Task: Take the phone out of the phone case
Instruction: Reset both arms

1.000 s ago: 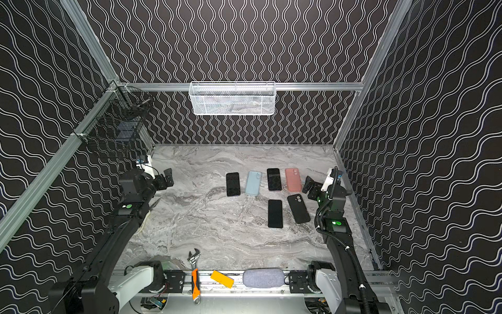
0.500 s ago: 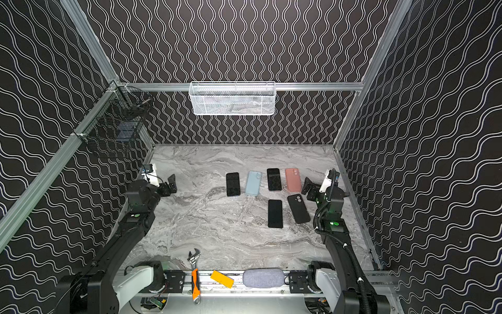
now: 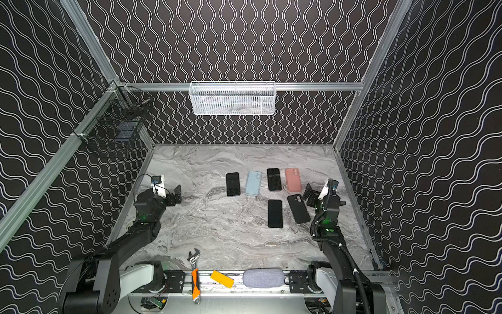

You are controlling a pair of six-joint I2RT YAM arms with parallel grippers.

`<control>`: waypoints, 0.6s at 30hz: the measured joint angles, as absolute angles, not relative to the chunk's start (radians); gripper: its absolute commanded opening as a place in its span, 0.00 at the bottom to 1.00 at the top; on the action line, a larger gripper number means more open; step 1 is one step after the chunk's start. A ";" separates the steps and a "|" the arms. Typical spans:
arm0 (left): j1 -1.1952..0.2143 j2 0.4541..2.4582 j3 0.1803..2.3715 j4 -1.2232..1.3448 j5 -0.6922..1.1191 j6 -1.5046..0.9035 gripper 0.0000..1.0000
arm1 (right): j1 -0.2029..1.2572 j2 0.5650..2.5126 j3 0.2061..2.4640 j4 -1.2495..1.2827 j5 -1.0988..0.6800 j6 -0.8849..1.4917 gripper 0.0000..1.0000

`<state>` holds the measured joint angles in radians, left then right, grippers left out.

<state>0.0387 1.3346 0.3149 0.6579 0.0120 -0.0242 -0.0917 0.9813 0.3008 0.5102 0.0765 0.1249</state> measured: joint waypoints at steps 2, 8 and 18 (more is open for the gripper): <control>0.039 1.352 0.305 0.701 0.012 -0.024 0.99 | -0.091 1.016 0.289 0.546 0.068 0.118 0.99; 0.039 1.410 0.303 0.808 0.011 -0.024 0.99 | -0.091 1.113 0.239 0.680 0.049 0.106 1.00; 0.039 1.549 0.312 0.948 0.010 -0.024 0.99 | -0.091 1.316 0.191 0.947 0.039 0.067 1.00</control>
